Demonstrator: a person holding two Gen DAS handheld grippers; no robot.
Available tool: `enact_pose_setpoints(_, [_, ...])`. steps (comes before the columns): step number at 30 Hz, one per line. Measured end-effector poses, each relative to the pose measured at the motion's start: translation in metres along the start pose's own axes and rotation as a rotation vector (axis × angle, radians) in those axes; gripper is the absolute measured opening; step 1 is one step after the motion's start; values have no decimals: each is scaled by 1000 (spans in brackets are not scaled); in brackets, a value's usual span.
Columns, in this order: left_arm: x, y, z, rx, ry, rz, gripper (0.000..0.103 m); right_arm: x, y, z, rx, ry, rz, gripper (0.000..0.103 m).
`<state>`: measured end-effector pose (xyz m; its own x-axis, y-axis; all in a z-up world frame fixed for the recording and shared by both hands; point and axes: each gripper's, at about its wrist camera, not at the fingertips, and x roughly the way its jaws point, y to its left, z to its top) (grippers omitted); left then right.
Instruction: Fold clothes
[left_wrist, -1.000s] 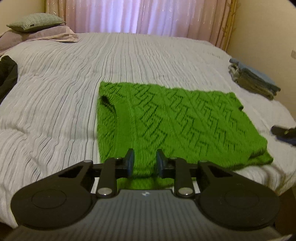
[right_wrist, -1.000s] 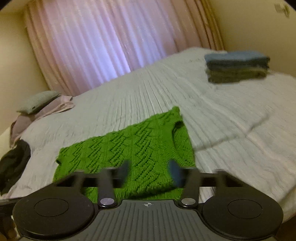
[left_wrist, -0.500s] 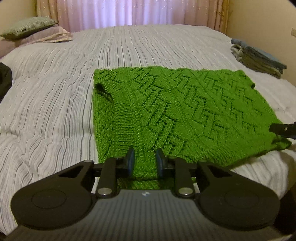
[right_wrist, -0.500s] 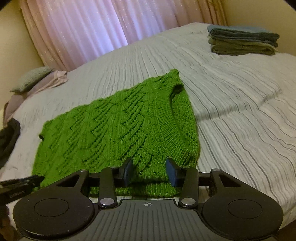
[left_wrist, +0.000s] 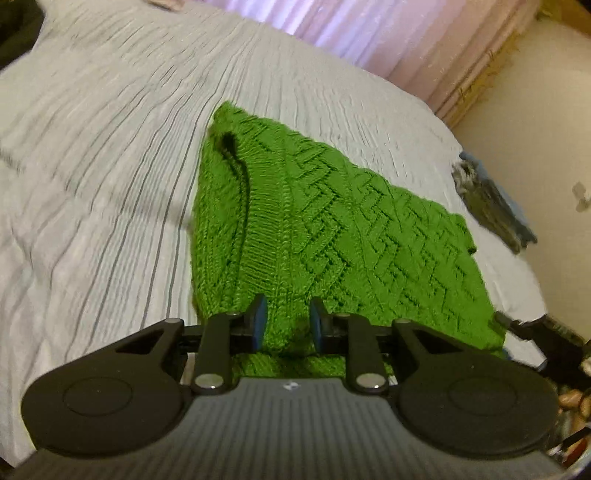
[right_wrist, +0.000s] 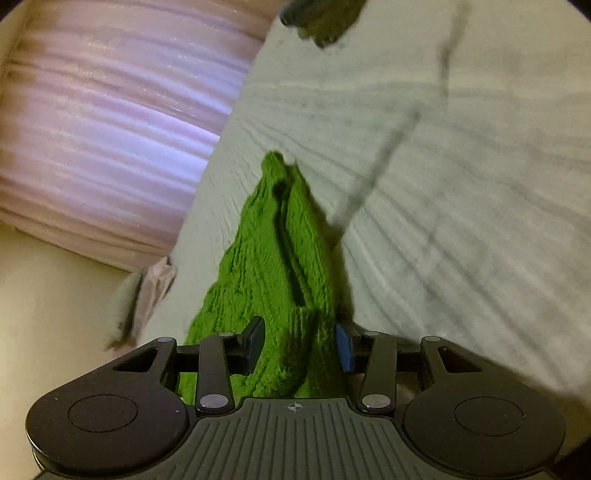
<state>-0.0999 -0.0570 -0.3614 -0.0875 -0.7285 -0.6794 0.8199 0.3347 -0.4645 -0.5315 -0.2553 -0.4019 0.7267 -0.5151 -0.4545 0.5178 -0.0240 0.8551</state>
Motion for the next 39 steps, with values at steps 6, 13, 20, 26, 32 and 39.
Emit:
enact_pose_setpoints(6, [3, 9, 2, -51, 3, -35, 19, 20, 4, 1, 24, 7, 47, 43])
enact_pose_setpoints(13, [10, 13, 2, -53, -1, -62, 19, 30, 49, -5, -193, 37, -230, 23])
enact_pose_setpoints(20, [-11, 43, 7, -158, -39, -139, 17, 63, 187, -67, -908, -74, -487, 20])
enact_pose_setpoints(26, [-39, 88, 4, -224, -85, -83, 17, 109, 253, -190, -1468, -123, -321, 19])
enact_pose_setpoints(32, [-52, 129, -9, -296, -75, -47, 17, 154, 224, -278, -1704, 71, -212, 20])
enact_pose_setpoints(39, [-56, 139, -15, -304, -84, -66, 17, 143, 234, -284, -1716, -18, -178, 20])
